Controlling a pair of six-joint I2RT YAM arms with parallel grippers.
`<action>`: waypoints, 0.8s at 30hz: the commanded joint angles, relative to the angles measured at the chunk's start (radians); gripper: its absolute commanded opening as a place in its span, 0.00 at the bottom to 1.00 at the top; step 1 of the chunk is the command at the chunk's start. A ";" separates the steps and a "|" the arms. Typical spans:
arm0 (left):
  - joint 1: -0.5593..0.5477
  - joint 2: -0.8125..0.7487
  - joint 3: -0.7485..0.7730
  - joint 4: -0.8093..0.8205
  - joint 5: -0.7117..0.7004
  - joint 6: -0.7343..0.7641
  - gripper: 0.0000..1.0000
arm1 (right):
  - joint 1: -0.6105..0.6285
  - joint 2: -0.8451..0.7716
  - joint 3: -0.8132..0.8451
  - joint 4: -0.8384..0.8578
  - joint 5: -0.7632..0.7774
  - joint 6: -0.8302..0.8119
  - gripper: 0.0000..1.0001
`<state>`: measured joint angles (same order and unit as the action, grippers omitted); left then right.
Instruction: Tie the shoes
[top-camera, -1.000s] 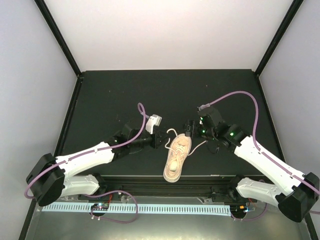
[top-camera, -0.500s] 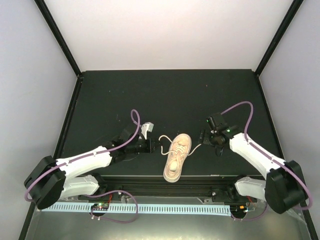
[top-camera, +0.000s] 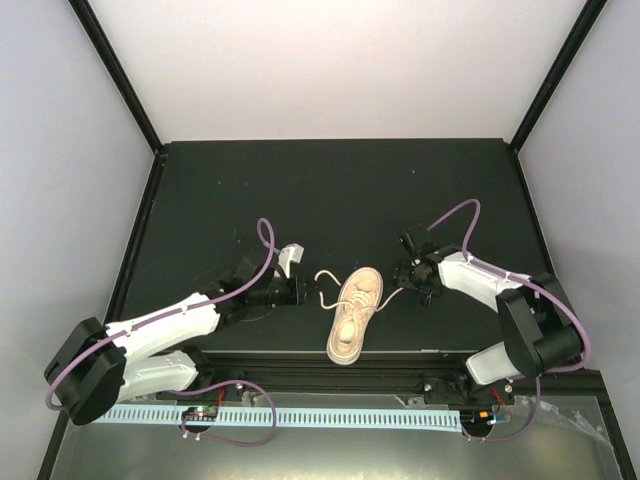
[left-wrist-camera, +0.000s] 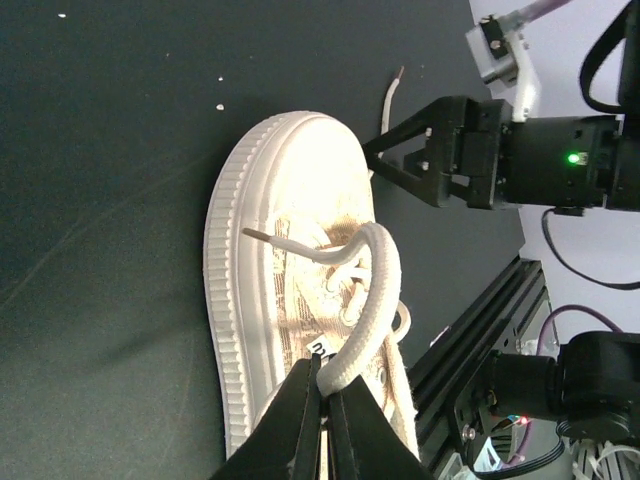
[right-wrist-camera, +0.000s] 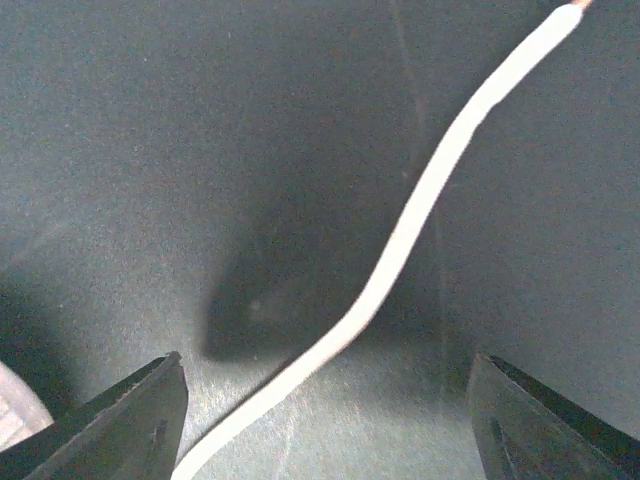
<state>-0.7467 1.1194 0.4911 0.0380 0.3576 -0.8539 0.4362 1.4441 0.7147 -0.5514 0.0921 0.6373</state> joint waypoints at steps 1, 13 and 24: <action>0.006 -0.023 0.021 -0.034 0.002 0.020 0.02 | -0.007 0.049 0.004 0.072 -0.010 0.009 0.78; 0.006 -0.017 0.033 -0.044 0.027 0.077 0.02 | -0.006 0.096 0.018 0.083 -0.020 -0.031 0.28; 0.006 0.140 0.147 -0.056 0.115 0.151 0.01 | -0.006 -0.230 0.037 0.040 -0.051 -0.092 0.02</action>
<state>-0.7464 1.2022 0.5545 -0.0158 0.4110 -0.7437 0.4351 1.3926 0.7303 -0.4873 0.0391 0.5865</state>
